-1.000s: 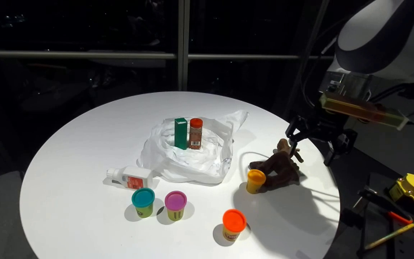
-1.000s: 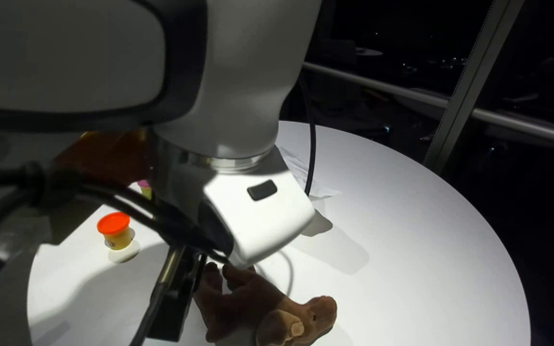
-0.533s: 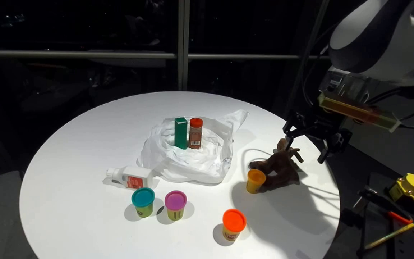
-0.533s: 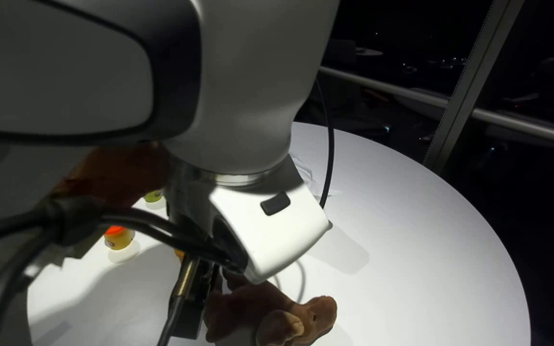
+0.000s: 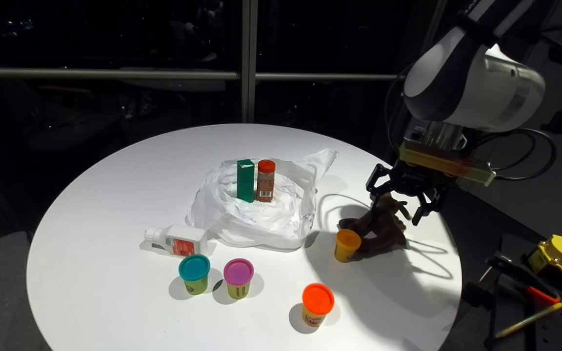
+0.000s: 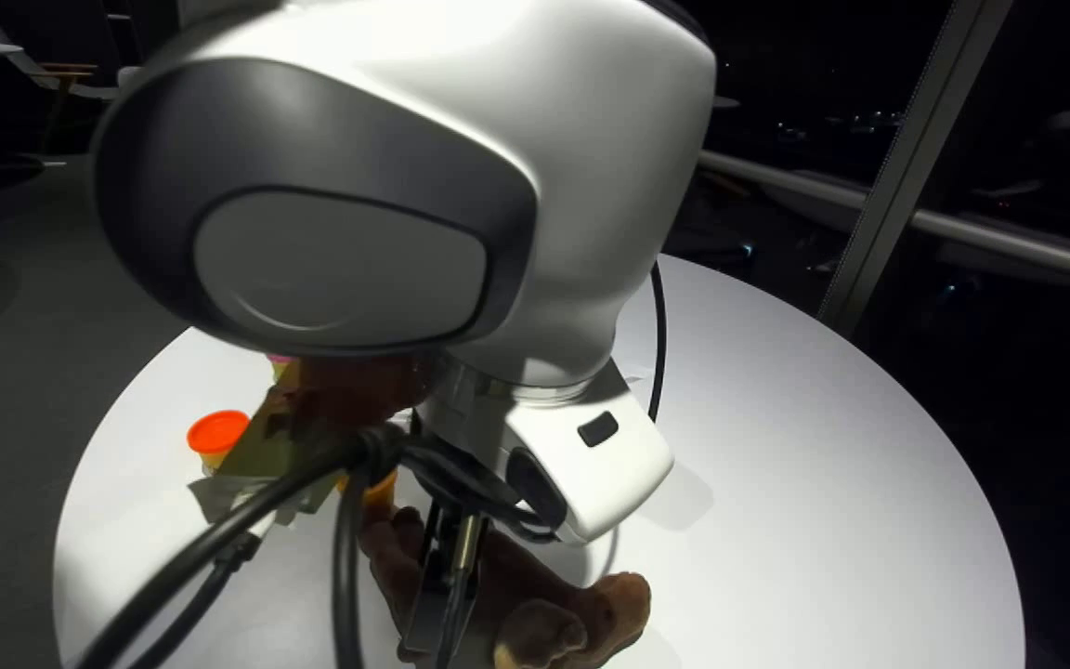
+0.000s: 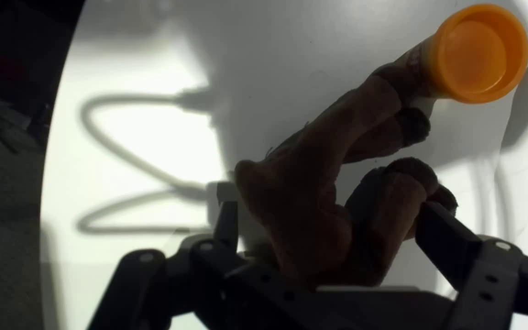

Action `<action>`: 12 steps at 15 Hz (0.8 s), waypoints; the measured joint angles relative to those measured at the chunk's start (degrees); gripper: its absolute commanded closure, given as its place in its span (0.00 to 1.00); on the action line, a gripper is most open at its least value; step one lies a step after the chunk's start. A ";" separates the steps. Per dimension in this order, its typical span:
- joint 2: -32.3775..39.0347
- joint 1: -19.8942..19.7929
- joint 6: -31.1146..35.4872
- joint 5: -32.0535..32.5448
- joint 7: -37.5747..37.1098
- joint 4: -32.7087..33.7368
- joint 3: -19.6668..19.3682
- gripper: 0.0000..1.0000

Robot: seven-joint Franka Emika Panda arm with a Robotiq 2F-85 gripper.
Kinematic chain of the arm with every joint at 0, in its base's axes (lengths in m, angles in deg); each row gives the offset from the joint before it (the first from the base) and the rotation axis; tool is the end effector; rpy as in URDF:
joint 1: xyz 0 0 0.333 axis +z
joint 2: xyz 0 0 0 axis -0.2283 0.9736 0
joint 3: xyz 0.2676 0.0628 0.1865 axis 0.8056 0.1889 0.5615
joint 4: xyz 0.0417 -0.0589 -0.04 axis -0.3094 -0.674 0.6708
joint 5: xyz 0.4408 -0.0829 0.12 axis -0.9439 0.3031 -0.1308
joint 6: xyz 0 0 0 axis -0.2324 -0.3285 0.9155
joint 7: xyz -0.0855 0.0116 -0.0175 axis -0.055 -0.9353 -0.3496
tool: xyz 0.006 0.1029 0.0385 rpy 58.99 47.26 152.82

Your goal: Put the things on the table into the plastic bag

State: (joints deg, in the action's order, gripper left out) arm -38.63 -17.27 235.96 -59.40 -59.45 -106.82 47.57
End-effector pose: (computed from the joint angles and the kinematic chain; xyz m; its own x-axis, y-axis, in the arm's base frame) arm 0.4456 -0.1113 0.0934 0.4515 -0.8743 -0.1783 -0.8922 -0.4442 -0.0815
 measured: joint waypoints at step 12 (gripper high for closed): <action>6.76 -0.72 -0.09 5.09 -3.55 6.98 -1.82 0.80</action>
State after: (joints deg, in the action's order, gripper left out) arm -31.87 -17.99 235.86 -54.31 -63.00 -99.83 45.75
